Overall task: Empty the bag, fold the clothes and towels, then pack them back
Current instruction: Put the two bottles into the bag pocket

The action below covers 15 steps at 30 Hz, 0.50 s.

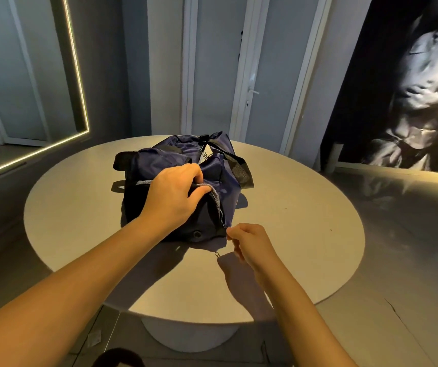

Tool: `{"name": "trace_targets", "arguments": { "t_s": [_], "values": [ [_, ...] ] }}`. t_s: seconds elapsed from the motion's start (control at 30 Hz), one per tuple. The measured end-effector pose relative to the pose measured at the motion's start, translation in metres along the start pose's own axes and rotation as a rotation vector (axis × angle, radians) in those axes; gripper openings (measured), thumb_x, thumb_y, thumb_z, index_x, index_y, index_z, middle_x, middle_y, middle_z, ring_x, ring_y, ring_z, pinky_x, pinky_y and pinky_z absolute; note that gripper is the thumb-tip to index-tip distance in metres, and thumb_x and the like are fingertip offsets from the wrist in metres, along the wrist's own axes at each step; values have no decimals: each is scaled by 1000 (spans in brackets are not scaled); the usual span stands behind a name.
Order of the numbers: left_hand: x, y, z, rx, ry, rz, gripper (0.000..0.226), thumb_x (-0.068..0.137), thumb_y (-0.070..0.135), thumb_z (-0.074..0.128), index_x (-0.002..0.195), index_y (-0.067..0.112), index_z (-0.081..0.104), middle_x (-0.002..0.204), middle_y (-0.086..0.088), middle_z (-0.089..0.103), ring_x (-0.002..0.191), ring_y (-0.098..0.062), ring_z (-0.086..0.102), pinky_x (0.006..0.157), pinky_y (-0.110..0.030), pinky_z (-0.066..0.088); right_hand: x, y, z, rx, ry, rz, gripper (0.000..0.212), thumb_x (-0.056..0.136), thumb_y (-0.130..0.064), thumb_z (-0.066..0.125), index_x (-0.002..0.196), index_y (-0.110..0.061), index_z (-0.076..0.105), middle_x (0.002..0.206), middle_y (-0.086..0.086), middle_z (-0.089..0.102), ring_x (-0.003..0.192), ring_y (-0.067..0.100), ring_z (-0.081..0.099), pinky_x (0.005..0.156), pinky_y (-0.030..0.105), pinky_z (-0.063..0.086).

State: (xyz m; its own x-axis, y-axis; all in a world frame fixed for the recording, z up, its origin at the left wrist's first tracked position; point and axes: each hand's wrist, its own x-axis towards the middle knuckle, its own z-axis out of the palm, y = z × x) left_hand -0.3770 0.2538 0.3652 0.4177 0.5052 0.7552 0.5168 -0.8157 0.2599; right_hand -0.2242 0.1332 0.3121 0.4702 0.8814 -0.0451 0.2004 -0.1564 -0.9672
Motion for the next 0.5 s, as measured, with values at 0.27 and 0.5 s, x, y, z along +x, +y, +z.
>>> {"name": "trace_targets", "arguments": {
  "t_s": [0.27, 0.5],
  "values": [
    [-6, 32, 4, -82, -94, 87, 23, 94, 48, 67, 99, 27, 59, 91, 9, 64, 83, -11, 57, 78, -34, 54, -16, -43, -36, 30, 104, -28, 24, 98, -14, 56, 79, -1, 63, 72, 16, 43, 58, 22, 35, 47, 26, 28],
    [-8, 61, 8, -254, -112, 129, 31, 89, 41, 75, 118, 29, 74, 122, 7, 71, 114, -14, 62, 102, -37, 49, -15, -95, -61, -205, 28, -151, 28, 95, -13, 58, 84, 11, 69, 66, 16, 46, 56, 19, 35, 47, 25, 28]
  ]
}}
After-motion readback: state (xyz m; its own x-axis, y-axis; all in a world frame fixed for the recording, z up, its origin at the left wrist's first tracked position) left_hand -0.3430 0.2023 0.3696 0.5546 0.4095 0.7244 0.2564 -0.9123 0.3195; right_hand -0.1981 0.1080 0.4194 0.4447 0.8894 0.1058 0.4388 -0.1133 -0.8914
